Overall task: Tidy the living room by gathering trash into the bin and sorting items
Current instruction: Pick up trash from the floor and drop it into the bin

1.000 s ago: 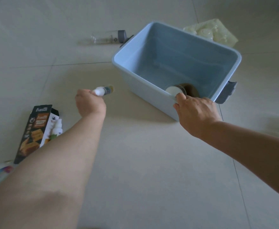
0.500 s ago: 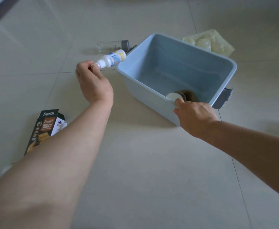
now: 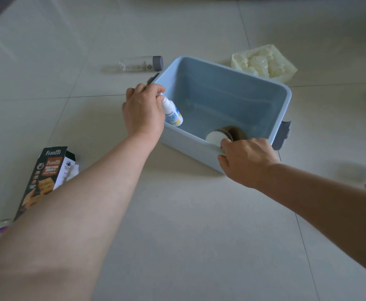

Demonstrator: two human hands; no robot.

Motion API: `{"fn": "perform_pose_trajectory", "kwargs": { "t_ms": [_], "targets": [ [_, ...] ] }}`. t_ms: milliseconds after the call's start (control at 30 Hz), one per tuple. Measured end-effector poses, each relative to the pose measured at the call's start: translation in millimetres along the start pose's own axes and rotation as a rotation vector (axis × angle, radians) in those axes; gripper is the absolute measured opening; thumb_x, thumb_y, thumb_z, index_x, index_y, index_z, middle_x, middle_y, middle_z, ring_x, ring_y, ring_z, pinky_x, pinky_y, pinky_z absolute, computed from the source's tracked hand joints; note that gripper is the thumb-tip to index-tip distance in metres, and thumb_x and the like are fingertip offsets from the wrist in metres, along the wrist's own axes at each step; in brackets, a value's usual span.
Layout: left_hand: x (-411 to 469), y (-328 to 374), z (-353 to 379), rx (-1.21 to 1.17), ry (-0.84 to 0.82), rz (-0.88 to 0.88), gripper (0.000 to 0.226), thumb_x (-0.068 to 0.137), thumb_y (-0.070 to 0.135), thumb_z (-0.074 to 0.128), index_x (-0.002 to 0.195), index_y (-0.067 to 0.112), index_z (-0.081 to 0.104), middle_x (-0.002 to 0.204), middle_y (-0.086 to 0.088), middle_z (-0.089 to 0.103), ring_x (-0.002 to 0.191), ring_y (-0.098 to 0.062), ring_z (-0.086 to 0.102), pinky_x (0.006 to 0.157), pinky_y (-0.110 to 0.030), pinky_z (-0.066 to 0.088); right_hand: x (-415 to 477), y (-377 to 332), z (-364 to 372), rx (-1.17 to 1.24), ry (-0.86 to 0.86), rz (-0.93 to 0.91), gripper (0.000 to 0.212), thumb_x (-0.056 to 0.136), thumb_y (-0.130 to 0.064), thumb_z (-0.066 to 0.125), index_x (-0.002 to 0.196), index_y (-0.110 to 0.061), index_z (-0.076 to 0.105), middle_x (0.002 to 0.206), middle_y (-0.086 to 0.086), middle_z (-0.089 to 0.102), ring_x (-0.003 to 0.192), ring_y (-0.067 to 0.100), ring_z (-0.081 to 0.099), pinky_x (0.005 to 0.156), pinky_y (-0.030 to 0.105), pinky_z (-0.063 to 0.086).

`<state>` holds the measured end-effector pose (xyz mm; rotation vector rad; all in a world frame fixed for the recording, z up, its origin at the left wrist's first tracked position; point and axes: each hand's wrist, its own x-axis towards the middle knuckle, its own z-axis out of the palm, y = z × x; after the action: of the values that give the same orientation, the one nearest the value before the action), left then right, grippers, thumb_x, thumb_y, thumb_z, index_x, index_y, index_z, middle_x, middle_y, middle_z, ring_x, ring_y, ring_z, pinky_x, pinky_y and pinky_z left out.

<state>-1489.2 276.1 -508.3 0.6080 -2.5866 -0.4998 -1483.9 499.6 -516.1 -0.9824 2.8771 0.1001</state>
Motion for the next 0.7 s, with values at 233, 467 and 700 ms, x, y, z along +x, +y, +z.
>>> {"fn": "perform_pose_trajectory", "kwargs": {
  "t_ms": [233, 467, 700],
  "targets": [
    [0, -9, 2, 0.109, -0.052, -0.079, 0.031, 0.097, 0.018, 0.045, 0.120, 0.028, 0.064, 0.117, 0.000, 0.061, 0.116, -0.026, 0.044, 0.086, -0.035, 0.037, 25, -20, 4, 0.214, -0.025, -0.040, 0.027, 0.099, -0.027, 0.039, 0.125, -0.027, 0.044, 0.101, 0.001, 0.065, 0.085, 0.028, 0.057, 0.065, 0.031, 0.037],
    [-2, -11, 8, 0.199, -0.130, -0.011, 0.034, 0.095, 0.014, 0.048, 0.120, 0.028, 0.064, 0.118, -0.001, 0.061, 0.118, -0.026, 0.042, 0.088, -0.035, 0.033, 19, -16, -11, 0.103, -0.041, -0.057, 0.029, 0.090, -0.035, 0.045, 0.113, -0.019, 0.051, 0.098, 0.006, 0.065, 0.094, 0.031, 0.061, 0.074, 0.033, 0.043],
    [-9, -14, 10, 0.394, -0.292, 0.099, 0.037, 0.090, 0.010, 0.054, 0.121, 0.026, 0.064, 0.118, -0.005, 0.060, 0.118, -0.029, 0.040, 0.091, -0.038, 0.031, 24, -21, 2, 0.064, -0.037, -0.045, 0.016, 0.098, -0.025, 0.042, 0.112, -0.023, 0.050, 0.102, 0.002, 0.065, 0.095, 0.029, 0.060, 0.066, 0.031, 0.034]
  ]
}}
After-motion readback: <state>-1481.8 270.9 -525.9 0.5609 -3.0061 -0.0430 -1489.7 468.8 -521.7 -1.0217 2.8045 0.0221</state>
